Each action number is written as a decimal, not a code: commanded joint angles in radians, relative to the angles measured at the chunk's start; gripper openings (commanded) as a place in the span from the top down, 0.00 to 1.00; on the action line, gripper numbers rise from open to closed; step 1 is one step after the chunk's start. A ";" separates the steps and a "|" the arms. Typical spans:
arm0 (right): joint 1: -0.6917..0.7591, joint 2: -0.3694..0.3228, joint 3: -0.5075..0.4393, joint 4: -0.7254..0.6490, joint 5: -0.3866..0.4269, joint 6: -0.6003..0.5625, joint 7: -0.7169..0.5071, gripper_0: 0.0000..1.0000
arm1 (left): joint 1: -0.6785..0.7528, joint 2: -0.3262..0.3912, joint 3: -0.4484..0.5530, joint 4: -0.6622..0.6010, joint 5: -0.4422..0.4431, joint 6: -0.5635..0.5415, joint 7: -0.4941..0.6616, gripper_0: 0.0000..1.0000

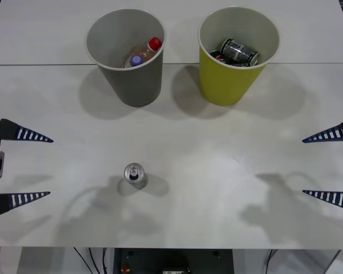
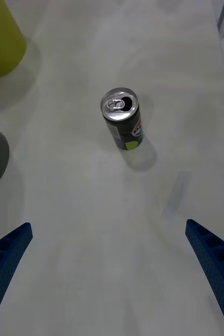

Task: Put the can into the green bin and the plastic bottle into the gray bin

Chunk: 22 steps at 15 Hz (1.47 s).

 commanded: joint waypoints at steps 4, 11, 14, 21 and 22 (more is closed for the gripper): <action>0.000 0.000 0.000 0.000 0.000 0.000 0.000 0.00 | -0.016 -0.038 -0.021 0.010 -0.001 -0.011 0.006 0.00; 0.000 0.000 0.000 0.000 0.000 0.000 0.000 0.00 | -0.026 -0.134 -0.046 0.036 -0.001 -0.011 0.024 0.00; 0.000 0.000 0.000 0.000 0.000 0.000 0.000 0.00 | -0.064 -0.180 -0.110 0.107 0.013 -0.010 0.011 0.00; 0.000 0.000 0.000 0.000 0.000 0.000 0.000 0.00 | -0.095 -0.343 -0.148 0.212 -0.022 0.012 -0.109 0.00; 0.000 0.000 0.000 0.000 0.000 0.000 0.000 0.00 | -0.096 -0.352 -0.148 0.223 -0.035 0.010 -0.117 0.00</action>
